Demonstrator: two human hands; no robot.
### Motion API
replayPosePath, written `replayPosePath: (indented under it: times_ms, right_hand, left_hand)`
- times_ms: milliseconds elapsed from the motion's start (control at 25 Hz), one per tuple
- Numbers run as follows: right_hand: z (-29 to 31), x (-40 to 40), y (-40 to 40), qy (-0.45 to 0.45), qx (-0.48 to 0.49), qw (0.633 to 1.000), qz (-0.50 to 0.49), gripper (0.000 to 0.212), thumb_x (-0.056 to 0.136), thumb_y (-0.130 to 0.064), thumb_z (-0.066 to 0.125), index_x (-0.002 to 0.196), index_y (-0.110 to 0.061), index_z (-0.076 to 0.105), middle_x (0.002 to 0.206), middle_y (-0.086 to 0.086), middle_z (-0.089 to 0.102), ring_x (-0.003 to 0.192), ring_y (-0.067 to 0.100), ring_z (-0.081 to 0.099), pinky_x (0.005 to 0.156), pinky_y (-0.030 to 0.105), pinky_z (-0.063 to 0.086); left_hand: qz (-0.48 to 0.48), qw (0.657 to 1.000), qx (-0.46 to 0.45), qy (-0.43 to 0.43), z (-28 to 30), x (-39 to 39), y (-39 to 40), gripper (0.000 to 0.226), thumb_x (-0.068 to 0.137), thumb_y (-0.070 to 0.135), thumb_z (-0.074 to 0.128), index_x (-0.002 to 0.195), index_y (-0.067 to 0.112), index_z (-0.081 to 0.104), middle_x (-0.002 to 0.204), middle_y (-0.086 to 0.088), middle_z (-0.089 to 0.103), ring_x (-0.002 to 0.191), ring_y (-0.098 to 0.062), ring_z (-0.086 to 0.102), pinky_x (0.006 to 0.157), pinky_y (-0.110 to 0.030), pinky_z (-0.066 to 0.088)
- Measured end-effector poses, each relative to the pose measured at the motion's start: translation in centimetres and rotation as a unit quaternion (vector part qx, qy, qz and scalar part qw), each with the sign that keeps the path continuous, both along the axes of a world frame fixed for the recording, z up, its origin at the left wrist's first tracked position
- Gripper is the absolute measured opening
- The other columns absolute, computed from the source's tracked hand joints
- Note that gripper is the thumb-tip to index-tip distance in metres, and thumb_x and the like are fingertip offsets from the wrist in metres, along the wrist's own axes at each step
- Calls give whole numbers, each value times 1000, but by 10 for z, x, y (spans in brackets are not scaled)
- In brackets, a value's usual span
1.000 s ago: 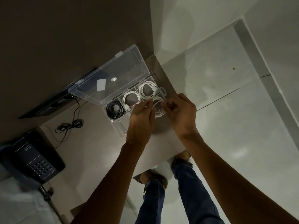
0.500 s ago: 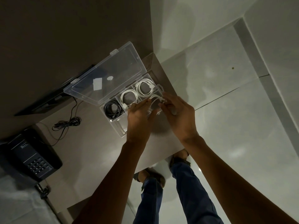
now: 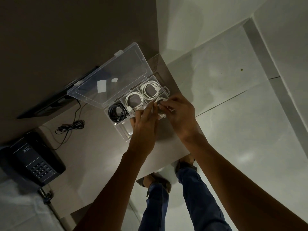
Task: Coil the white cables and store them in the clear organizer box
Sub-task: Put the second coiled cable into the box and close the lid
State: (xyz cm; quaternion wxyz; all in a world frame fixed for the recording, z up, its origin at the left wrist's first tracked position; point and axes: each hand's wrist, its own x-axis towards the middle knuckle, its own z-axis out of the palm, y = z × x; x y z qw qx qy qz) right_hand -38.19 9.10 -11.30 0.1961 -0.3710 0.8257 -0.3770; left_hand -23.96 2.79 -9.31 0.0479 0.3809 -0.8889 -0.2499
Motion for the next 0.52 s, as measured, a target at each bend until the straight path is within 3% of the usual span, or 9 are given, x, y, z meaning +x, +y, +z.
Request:
replayPosePath:
  times_ms: [80,200,320,400,520]
  right_hand:
    - [2,2,-3,30,1,999,25,18,84,-11,92,96,0,85,95,21,80,80,35,78,71,42,69]
    - [6,-3,0,36,-8,999,38,22,85,-8,90,106,-2,84,100,19,83,85,34,82,77,43,70]
    - [6,-11,12,-31,-16,997,62,20,93,-1,82,113,-1,82,109,17,82,96,29,80,88,41,68]
    - [8,-13,11,-81,13,995,53,17,96,-3,78,112,-4,82,111,15,79,101,23,73,92,36,63]
    - [7,-10,0,30,67,996,49,14,91,-14,86,103,-7,85,105,17,76,95,30,70,83,36,64]
  left_hand:
    - [4,1000,-5,-9,3,0,-5,46,93,-3,82,137,1,73,139,-22,75,111,-46,72,96,-57,53]
    - [10,1000,17,5,6,-12,-21,30,95,2,80,125,0,80,120,-19,83,109,-42,75,101,-46,53]
    - [13,1000,10,19,9,-18,-22,20,89,-1,85,109,-4,83,106,-22,82,103,-47,73,89,-52,63]
    - [31,1000,-1,7,12,-18,-12,21,87,-4,87,107,-4,83,114,-26,78,109,-52,70,91,-58,63]
    - [14,999,5,-45,15,-14,-6,25,90,-4,85,115,0,83,128,-28,73,119,-52,68,103,-64,56]
